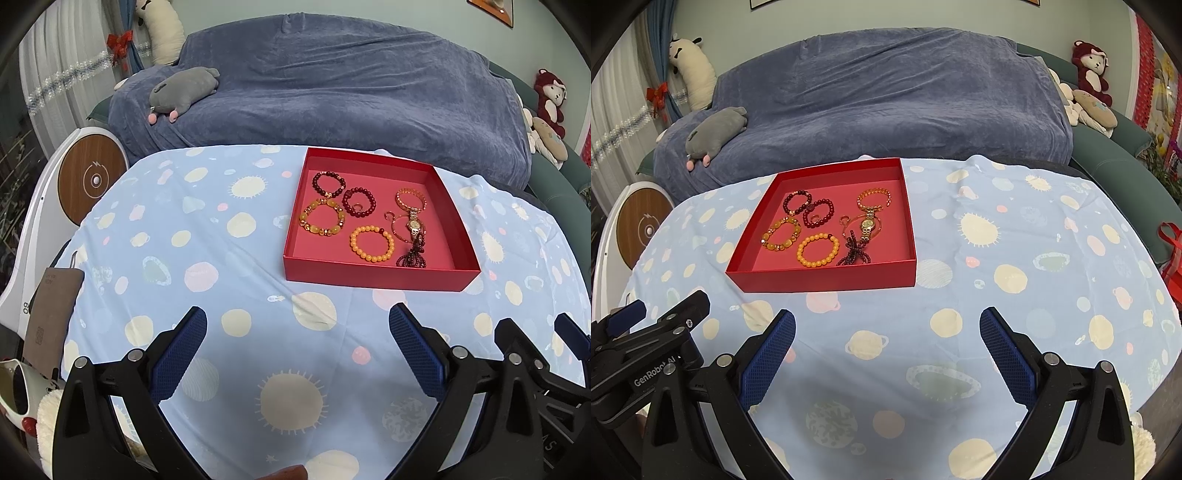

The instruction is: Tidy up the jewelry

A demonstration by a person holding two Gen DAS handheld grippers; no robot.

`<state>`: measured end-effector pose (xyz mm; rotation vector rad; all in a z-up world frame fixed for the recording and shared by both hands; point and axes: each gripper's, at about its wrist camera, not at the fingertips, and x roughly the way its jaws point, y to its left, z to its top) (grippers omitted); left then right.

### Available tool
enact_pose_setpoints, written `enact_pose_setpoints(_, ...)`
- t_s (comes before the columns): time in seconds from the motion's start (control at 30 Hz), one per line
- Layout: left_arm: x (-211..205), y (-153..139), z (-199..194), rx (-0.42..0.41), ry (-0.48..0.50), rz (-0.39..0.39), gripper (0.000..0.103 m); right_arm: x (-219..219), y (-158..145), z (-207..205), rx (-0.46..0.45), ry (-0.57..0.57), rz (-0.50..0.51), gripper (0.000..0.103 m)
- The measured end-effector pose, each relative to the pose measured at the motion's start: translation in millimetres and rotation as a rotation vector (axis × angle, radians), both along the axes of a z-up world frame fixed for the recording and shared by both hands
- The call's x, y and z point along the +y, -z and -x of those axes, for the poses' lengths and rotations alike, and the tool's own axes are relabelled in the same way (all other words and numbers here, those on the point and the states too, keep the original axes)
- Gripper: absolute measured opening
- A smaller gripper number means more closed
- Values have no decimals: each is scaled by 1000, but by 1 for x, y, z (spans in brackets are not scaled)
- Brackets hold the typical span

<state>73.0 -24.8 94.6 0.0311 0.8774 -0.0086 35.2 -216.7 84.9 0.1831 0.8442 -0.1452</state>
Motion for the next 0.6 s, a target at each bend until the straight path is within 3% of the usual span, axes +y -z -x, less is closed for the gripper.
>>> enact_pose_setpoints(0.6, -4, 3, -1, 1, -1, -7, 95, -5, 2, -3, 6, -4, 5, 97)
